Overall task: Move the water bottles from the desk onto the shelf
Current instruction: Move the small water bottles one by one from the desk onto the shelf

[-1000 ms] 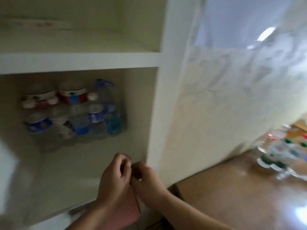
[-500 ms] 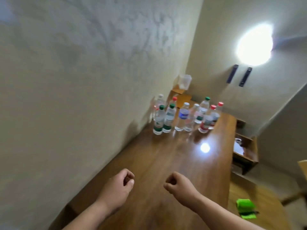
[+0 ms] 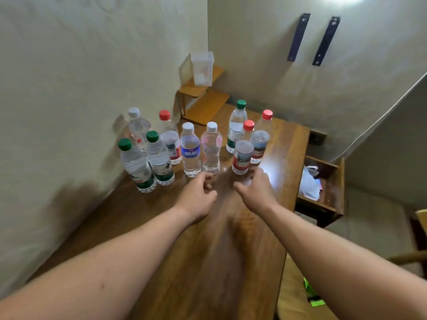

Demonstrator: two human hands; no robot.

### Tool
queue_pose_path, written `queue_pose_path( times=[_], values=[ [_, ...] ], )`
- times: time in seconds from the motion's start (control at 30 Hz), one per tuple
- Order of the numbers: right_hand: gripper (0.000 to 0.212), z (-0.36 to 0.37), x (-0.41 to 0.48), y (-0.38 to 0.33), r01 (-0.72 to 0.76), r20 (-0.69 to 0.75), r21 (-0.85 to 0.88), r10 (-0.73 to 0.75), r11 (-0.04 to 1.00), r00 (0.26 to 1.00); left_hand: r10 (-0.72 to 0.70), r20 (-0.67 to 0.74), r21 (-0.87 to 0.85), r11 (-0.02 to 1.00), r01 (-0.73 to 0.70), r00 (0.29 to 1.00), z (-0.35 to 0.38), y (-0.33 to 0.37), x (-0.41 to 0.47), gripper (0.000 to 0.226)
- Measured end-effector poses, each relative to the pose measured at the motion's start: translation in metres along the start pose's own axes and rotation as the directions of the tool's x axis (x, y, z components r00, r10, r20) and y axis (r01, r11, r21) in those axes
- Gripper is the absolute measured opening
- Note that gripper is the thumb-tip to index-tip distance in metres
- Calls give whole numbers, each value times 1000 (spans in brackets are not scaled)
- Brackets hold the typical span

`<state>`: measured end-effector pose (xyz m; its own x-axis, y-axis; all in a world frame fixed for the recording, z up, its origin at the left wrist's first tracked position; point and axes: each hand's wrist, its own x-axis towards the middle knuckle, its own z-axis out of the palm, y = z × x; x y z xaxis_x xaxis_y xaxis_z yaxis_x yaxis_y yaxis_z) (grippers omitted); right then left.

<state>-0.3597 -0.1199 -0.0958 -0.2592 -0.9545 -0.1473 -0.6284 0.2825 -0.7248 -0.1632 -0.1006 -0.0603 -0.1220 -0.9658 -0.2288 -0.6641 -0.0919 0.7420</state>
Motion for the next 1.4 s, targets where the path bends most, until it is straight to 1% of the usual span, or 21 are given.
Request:
queue_pose_path(
  times=[0.07, 0.13, 0.23, 0.33, 0.37, 0.47, 0.57, 0.63, 0.7, 0.8, 0.87, 0.93, 1.07, 1.17, 1.23, 1.27, 1.3, 1.37, 1.4],
  values=[
    [74, -6, 34, -9, 27, -121, 51, -20, 998, 992, 25, 6, 29, 999, -26, 1000, 9, 21, 33, 57],
    [87, -9, 61, -20, 73, -198, 65, -59, 995, 979, 41, 0, 17, 999, -41, 999, 17, 37, 58, 64],
    [95, -11, 91, -31, 117, -195, 39, -107, 992, 975, 21, -26, -13, 1000, -21, 999, 28, 53, 82, 64],
    [81, -7, 102, -32, 116, -175, -27, -119, 993, 977, -20, -17, -25, 1000, 19, 1000, 39, 54, 93, 60],
    [76, -6, 101, -31, 124, -173, -21, -126, 992, 977, -31, -15, -20, 999, 30, 999, 41, 52, 94, 61],
    [65, -4, 87, -22, 142, -150, 84, -128, 986, 980, -37, -17, 19, 999, 37, 999, 47, 41, 88, 70],
    [59, -5, 64, -5, 205, -147, 71, -193, 976, 970, -36, 15, 43, 998, 36, 999, 48, 30, 73, 74],
    [54, -8, 46, 1, 222, -138, 69, -211, 973, 968, -18, 26, 50, 999, 17, 1000, 45, 25, 60, 76],
    [51, -10, 27, -1, 228, -96, 91, -219, 969, 971, 17, 12, 24, 1000, -18, 1000, 39, 20, 44, 75],
    [51, -7, -15, -19, 272, 32, 151, -280, 950, 960, 56, -17, -7, 998, -56, 998, 28, 3, 8, 81],
    [55, -2, -47, -35, 324, 110, 176, -346, 930, 932, 71, -69, -58, 995, -75, 995, 21, -14, -20, 82],
    [58, 9, -90, -58, 394, 155, 158, -417, 905, 895, 65, -132, -127, 989, -82, 989, 3, -27, -61, 78],
    [61, 40, -173, -109, 522, 217, 97, -530, 848, 820, 9, -201, -176, 983, -46, 980, -51, -64, -153, 58],
    [73, 70, -238, -150, 591, 298, 127, -599, 796, 743, -36, -300, -187, 982, -22, 953, -104, -104, -224, 54],
    [76, 91, -287, -177, 615, 349, 189, -637, 766, 687, -74, -366, -222, 975, -10, 927, -144, -129, -279, 53],
    [72, 100, -314, -191, 607, 386, 236, -646, 759, 658, -83, -392, -245, 970, -17, 916, -163, -140, -309, 55],
    [62, 111, -342, -205, 598, 436, 276, -653, 752, 620, -81, -424, -253, 967, -32, 902, -182, -153, -340, 57],
    [35, 134, -397, -230, 604, 533, 298, -653, 739, 537, -66, -506, -209, 977, -49, 860, -217, -181, -405, 57],
    [29, 147, -424, -242, 618, 570, 296, -654, 729, 498, -60, -539, -176, 983, -43, 840, -234, -198, -438, 57]
  ],
)
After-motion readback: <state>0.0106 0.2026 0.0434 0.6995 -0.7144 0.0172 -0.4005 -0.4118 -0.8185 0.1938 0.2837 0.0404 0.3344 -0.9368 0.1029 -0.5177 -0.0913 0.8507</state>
